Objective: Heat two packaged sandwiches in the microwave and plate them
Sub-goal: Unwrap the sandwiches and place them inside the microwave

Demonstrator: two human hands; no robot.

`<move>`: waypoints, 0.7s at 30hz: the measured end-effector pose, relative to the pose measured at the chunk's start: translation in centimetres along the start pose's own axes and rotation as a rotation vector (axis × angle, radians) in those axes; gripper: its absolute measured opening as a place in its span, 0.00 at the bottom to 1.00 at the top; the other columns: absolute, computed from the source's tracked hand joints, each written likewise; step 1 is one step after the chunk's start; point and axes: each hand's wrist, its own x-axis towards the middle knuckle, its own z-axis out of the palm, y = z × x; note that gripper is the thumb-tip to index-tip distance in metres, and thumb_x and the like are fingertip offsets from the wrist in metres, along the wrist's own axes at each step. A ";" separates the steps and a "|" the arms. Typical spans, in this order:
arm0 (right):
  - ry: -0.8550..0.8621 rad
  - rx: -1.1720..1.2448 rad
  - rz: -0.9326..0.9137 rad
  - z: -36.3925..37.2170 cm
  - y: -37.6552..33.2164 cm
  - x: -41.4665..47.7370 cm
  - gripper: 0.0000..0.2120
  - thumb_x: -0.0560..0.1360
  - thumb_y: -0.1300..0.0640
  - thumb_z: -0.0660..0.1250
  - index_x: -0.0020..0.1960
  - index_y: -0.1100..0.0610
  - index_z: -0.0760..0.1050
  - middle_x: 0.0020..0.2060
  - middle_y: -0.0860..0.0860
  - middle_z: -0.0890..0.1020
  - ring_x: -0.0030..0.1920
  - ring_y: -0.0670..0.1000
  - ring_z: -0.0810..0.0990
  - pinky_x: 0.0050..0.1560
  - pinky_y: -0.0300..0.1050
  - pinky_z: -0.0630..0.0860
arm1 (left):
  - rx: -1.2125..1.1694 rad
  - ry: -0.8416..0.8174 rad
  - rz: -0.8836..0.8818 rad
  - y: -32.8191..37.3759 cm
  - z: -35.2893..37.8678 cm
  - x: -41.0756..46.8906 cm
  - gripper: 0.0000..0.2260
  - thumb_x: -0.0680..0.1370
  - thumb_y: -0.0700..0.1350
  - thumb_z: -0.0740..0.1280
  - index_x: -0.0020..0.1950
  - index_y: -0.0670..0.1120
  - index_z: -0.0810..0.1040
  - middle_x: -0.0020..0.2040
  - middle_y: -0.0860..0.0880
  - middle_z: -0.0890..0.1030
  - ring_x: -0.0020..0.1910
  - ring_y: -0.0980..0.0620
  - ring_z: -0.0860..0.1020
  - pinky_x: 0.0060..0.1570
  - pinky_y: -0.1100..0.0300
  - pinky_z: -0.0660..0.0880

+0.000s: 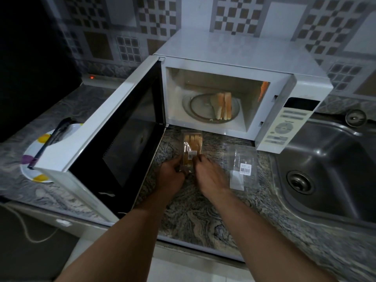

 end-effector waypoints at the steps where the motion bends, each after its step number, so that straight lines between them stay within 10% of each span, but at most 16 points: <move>1: 0.009 0.004 0.008 -0.1 -0.1 0.0 0.19 0.78 0.68 0.63 0.69 0.60 0.70 0.64 0.58 0.74 0.61 0.61 0.76 0.57 0.53 0.74 | 0.015 -0.004 -0.001 -0.2 0.1 0.1 0.19 0.73 0.37 0.72 0.60 0.53 0.81 0.48 0.59 0.82 0.46 0.61 0.79 0.41 0.79 0.69; 13: 0.169 -0.039 -0.055 -0.6 1.2 0.2 0.25 0.74 0.68 0.63 0.70 0.58 0.68 0.65 0.57 0.68 0.63 0.60 0.68 0.59 0.57 0.71 | 0.157 0.156 -0.085 1.2 0.4 0.6 0.17 0.72 0.38 0.67 0.60 0.48 0.77 0.54 0.47 0.82 0.54 0.45 0.79 0.54 0.57 0.74; 21: 0.307 0.116 0.007 -1.4 1.0 1.0 0.23 0.73 0.69 0.66 0.65 0.54 0.68 0.62 0.56 0.69 0.60 0.60 0.71 0.53 0.54 0.74 | 0.198 0.251 0.280 3.0 -0.5 1.6 0.16 0.75 0.43 0.62 0.61 0.55 0.77 0.59 0.51 0.80 0.58 0.48 0.78 0.57 0.49 0.76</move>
